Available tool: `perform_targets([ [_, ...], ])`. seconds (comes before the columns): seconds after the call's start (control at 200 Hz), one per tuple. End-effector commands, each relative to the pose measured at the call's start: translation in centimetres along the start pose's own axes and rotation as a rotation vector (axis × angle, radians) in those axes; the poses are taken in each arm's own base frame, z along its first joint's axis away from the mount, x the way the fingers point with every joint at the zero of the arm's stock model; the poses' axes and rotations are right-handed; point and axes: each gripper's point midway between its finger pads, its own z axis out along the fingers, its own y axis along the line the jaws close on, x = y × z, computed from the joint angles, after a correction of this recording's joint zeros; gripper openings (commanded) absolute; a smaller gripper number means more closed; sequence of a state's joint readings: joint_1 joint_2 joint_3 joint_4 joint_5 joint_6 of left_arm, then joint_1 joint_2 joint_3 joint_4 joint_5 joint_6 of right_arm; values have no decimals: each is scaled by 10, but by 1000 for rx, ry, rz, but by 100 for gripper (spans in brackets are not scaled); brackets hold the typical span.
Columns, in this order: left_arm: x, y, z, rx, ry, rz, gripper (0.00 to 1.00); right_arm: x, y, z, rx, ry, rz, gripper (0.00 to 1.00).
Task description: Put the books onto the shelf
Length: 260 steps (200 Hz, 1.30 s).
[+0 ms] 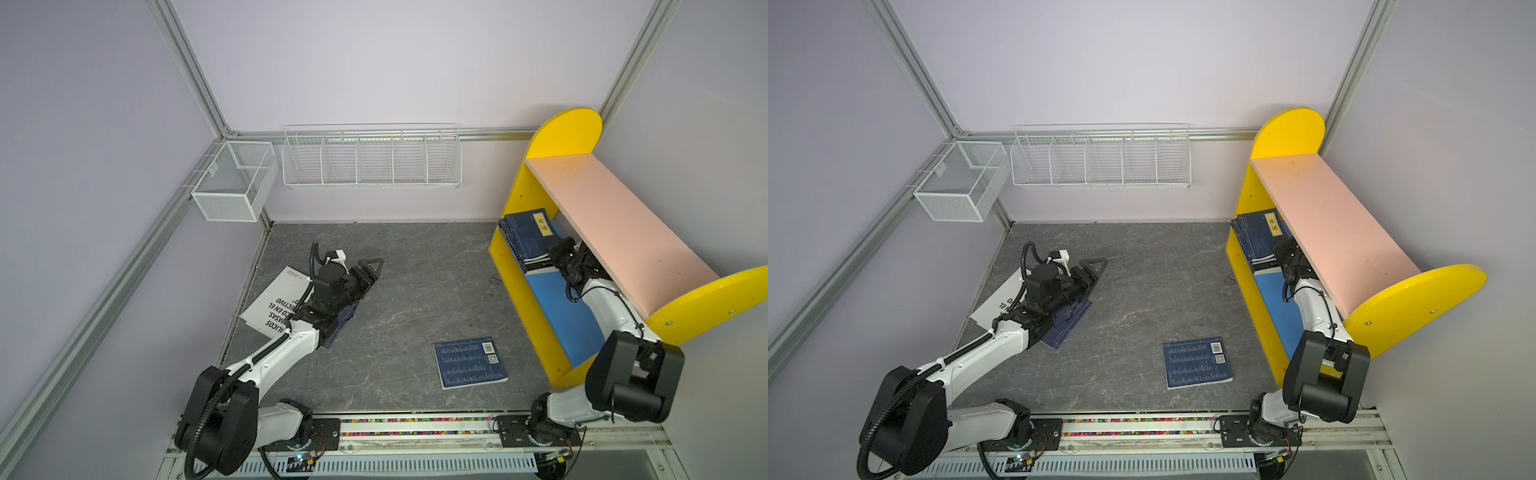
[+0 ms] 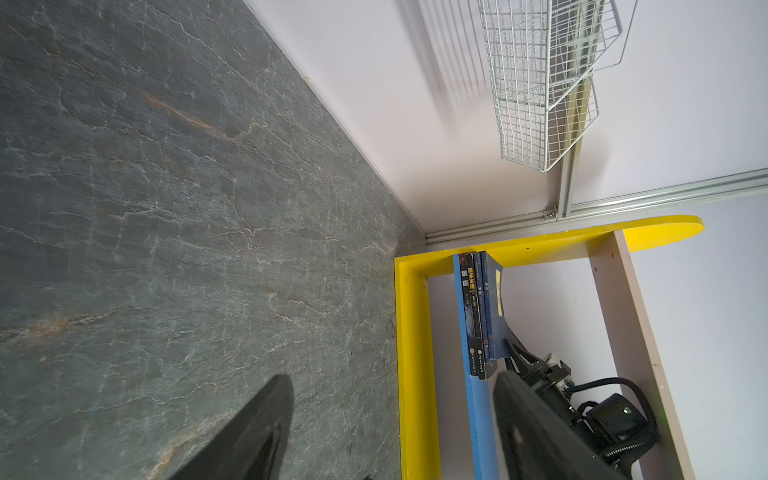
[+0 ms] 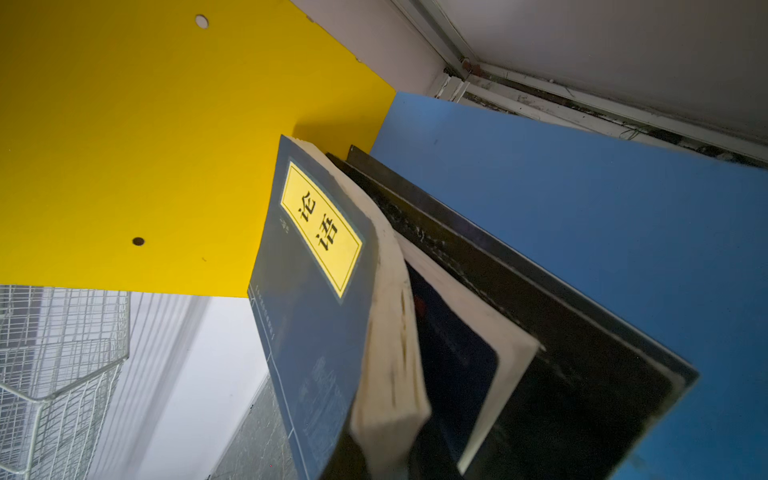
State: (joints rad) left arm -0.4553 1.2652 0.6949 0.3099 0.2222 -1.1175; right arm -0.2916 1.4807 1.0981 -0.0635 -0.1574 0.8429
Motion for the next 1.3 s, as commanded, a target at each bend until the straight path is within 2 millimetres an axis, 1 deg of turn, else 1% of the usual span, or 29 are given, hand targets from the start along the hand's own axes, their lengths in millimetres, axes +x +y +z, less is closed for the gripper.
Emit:
perform_targets([
  [0.0, 0, 2, 3, 13, 2, -10, 77, -18, 49, -12, -150, -41, -114, 6],
  [0.125, 2, 1, 8, 21, 21, -15, 76, -8, 54, -17, -178, 3, -156, 6],
  [0.2, 5, 0, 11, 28, 38, -18, 76, -2, 49, -18, -164, 13, -173, 6],
  [0.29, 7, -1, 14, 34, 55, -23, 75, -1, 45, -16, -143, 19, -189, 6],
  [0.49, 9, -3, 15, 42, 72, -25, 75, -13, 37, -11, -85, -21, -155, 6],
  [0.65, 9, -1, 13, 32, 66, -23, 75, -24, 38, -8, -75, -56, -148, 8],
  [0.745, 10, 0, 14, 28, 70, -23, 75, -26, 38, -2, -69, -43, -151, 8],
  [0.83, 10, 0, 15, 29, 72, -24, 75, -25, 34, 2, -57, -45, -137, 7],
  [0.91, 10, 2, 17, 27, 73, -29, 75, -28, 26, 1, -35, -79, -103, 7],
  [0.99, 11, 4, 19, 25, 78, -33, 74, -32, 24, -2, -35, -113, -86, 7],
  [1.045, 12, 5, 20, 22, 82, -36, 74, -35, 22, -4, -28, -137, -70, 10],
  [1.115, 12, 6, 21, 23, 83, -37, 74, -38, 21, -6, -23, -158, -52, 22],
  [1.185, 13, 7, 23, 26, 88, -42, 74, -40, 23, -4, -29, -163, -44, 28],
  [1.22, 13, 6, 24, 27, 90, -43, 74, -41, 24, -4, -34, -164, -38, 33],
  [1.26, 14, 7, 24, 28, 94, -45, 74, -42, 24, -5, -36, -171, -27, 41],
  [1.295, 14, 7, 25, 30, 96, -47, 74, -43, 24, -6, -36, -178, -19, 43],
])
